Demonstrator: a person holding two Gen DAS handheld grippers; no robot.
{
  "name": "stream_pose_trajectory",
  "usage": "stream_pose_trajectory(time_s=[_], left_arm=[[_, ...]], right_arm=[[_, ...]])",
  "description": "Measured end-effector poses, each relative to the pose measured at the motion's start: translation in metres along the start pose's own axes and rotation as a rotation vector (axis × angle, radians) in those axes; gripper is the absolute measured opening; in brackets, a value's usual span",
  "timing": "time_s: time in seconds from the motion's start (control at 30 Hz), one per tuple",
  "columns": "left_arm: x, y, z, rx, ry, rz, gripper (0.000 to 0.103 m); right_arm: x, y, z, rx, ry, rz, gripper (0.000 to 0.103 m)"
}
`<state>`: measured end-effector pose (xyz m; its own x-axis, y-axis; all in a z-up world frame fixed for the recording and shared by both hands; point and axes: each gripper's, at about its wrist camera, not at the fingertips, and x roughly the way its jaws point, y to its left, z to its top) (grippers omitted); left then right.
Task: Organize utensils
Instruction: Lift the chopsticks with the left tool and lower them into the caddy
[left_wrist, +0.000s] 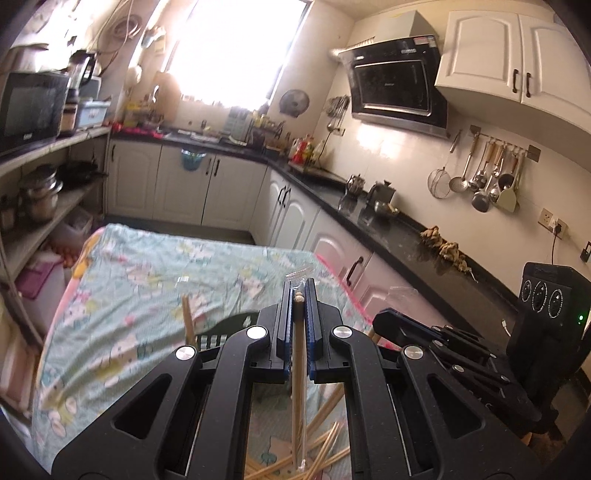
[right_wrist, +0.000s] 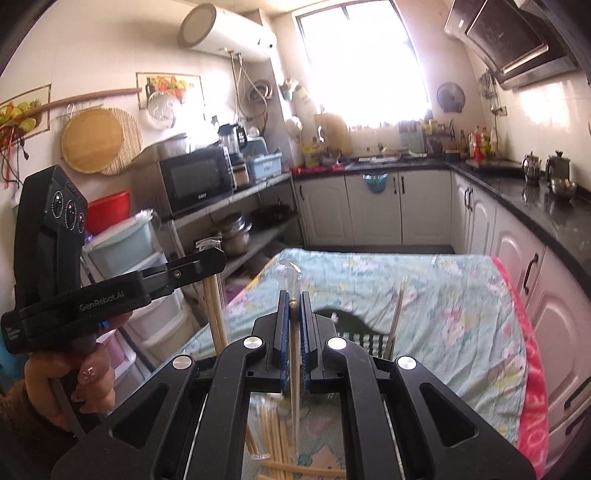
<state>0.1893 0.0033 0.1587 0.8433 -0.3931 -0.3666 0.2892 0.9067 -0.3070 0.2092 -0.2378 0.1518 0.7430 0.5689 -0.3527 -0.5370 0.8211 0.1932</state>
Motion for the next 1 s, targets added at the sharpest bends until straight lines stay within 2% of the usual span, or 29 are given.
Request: stream_pose_trajectory(time_s=[0.47,0.77,1.0], left_arm=[[0.012,-0.019,0.036,0.054,-0.088,0.028,0.003],[0.030,-0.019,0.046,0.089,-0.151,0.106,0.003],[0.048,-0.011,0.040,0.087,-0.164,0.129,0.003]], right_arm=[[-0.003,-0.012,0.040,-0.033,-0.143,-0.072,0.006],[0.008,-0.028,0.042,-0.033,-0.190,-0.106,0.006],[0.019,-0.036,0.037,-0.038,-0.212,-0.120,0.006]])
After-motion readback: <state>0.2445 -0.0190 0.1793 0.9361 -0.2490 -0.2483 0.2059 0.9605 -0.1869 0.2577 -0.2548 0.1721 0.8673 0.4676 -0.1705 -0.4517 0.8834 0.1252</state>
